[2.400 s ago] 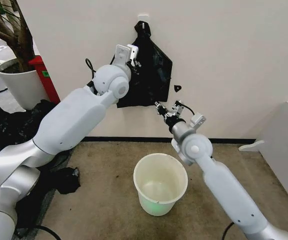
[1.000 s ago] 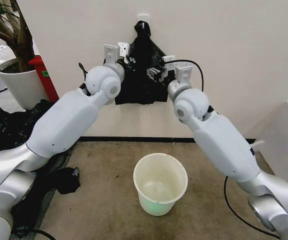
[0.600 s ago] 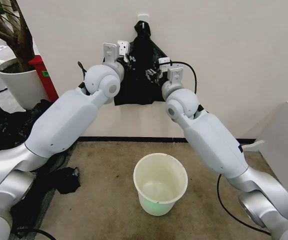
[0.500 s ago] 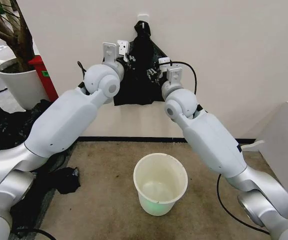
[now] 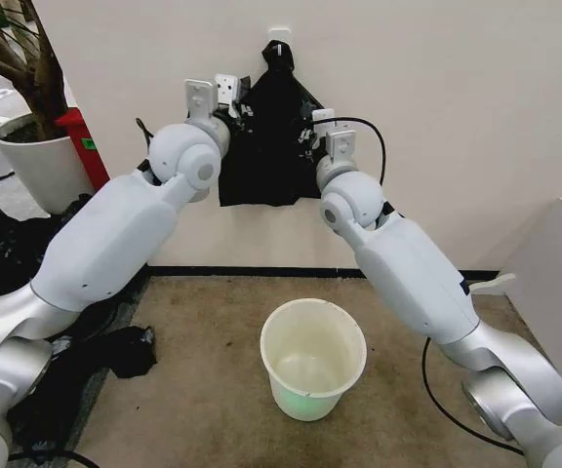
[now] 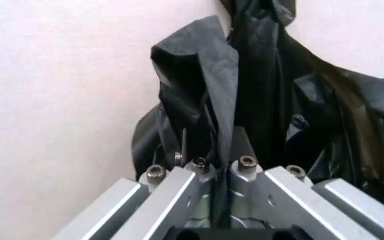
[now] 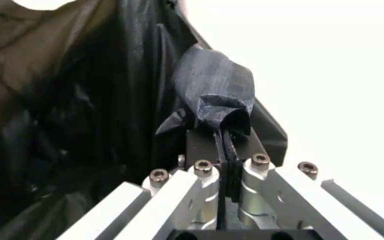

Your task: Place the garbage bag over the trash bin.

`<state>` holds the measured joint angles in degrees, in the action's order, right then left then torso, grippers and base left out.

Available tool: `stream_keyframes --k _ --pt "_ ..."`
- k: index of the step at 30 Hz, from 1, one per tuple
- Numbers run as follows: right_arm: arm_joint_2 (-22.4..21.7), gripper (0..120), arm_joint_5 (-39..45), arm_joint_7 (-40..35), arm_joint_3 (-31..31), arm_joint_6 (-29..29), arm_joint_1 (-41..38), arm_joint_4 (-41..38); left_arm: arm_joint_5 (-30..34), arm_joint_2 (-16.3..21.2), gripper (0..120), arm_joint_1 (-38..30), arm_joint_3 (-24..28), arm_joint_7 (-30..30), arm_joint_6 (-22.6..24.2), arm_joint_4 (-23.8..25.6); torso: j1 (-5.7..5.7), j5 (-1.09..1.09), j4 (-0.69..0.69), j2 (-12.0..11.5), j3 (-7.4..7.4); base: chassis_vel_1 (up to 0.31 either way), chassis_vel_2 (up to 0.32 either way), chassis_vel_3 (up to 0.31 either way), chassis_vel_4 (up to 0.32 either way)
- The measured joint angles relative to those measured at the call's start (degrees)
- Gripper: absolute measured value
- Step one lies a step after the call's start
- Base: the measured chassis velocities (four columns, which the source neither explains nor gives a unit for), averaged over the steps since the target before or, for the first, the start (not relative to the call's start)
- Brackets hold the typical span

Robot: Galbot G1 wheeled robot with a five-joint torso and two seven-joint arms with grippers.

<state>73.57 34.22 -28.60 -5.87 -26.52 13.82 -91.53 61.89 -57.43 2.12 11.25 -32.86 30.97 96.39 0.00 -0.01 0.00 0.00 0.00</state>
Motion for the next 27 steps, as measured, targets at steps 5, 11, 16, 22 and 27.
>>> stream_keyframes --k 5,11,16,22,27 --pt "-1.43 0 1.38 -0.01 1.14 0.33 0.94 -1.25 1.49 1.24 0 0.69 -1.92 -0.99 -0.01 1.01 0.0 0.01 -0.01 0.0 0.0 0.0 0.0 0.0 0.0" --pt "-3.5 0 3.78 -0.63 1.91 0.83 2.47 -3.7 4.61 2.84 0 2.16 -4.58 -2.28 -0.02 2.64 0.0 0.01 -0.01 0.0 0.0 0.0 0.0 0.0 0.0" --pt "-5.17 0 5.73 -0.96 2.1 0.87 4.21 -5.78 6.2 5.46 0 4.62 -5.53 -2.63 0.04 5.95 0.0 0.01 0.0 0.0 0.0 0.0 0.0 0.0 0.0" --pt "-7.2 0 7.47 -1.47 2.15 0.86 10.71 -9.78 7.35 9.53 0 11.09 -6.21 -3.67 0.2 11.77 0.0 0.0 0.0 0.0 0.0 0.0 0.0 0.0 0.0" --pt "-8.88 0 7.96 -1.51 2.98 0.85 16.49 -13.92 7.98 12.24 0 17.16 -7.49 -4.34 0.26 15.83 0.0 -0.01 0.0 0.0 0.0 0.0 0.0 0.0 0.0"
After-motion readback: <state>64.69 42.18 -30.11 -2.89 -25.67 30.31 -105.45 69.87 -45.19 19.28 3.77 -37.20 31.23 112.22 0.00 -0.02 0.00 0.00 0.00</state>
